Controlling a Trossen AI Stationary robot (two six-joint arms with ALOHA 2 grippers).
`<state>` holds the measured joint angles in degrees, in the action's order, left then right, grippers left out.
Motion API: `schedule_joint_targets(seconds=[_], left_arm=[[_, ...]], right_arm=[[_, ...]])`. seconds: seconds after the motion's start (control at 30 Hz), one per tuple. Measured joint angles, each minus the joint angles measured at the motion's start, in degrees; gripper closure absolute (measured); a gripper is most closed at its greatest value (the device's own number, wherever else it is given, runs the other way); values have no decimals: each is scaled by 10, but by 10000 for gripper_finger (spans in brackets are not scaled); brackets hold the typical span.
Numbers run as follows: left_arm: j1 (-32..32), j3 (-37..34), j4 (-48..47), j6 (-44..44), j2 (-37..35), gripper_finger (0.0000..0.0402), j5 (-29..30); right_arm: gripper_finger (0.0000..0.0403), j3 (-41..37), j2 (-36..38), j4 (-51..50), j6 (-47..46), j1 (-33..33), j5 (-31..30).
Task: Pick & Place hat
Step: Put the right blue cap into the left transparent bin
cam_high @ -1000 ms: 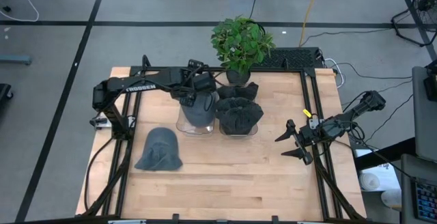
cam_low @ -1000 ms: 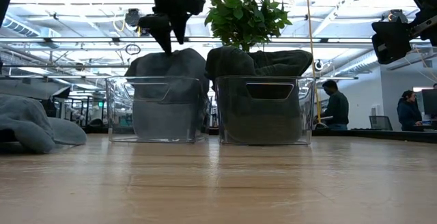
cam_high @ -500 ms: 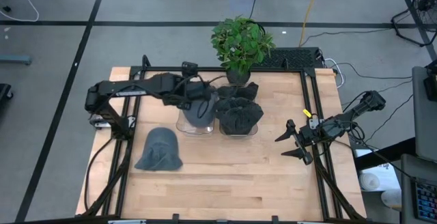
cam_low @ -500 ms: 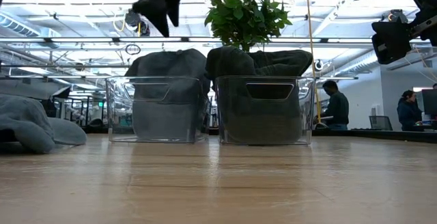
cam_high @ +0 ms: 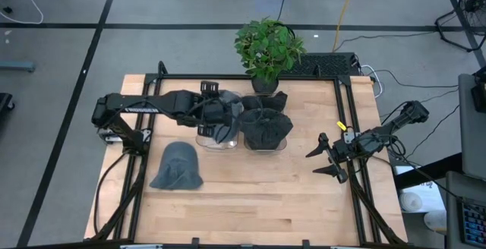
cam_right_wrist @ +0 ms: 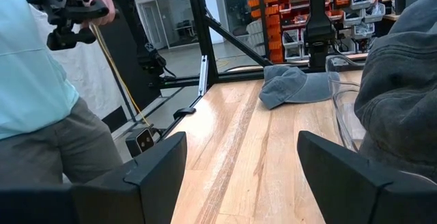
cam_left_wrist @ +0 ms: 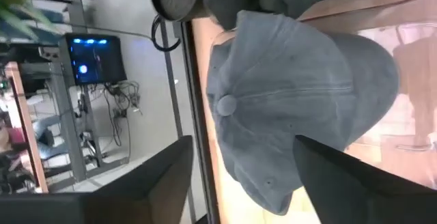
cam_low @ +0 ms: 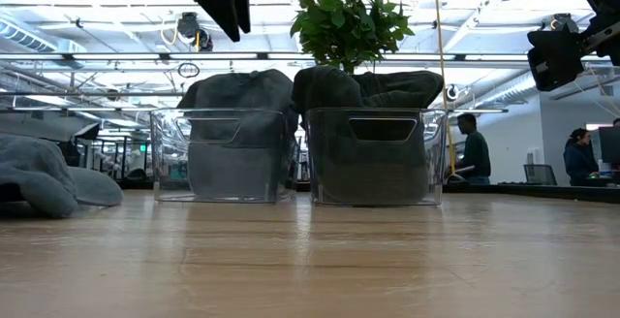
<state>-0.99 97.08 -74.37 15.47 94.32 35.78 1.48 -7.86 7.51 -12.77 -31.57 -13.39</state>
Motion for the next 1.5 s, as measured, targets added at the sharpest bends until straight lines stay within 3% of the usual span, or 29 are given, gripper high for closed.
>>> schedule_joint_targets(seconds=[0.3,0.83,1.1,1.23,1.5], left_arm=[[25,-57,56,-7,0,260,-78],[88,-230,229,47,0,394,-74],[96,-280,298,93,0,380,-98],[105,-303,336,112,0,394,-105],[103,-307,339,119,-1,373,-77]], right_arm=[[135,0,0,0,0,0,0],[135,0,0,0,0,0,0],[135,0,0,0,0,0,0],[135,0,0,0,0,0,0],[135,0,0,0,0,0,0]])
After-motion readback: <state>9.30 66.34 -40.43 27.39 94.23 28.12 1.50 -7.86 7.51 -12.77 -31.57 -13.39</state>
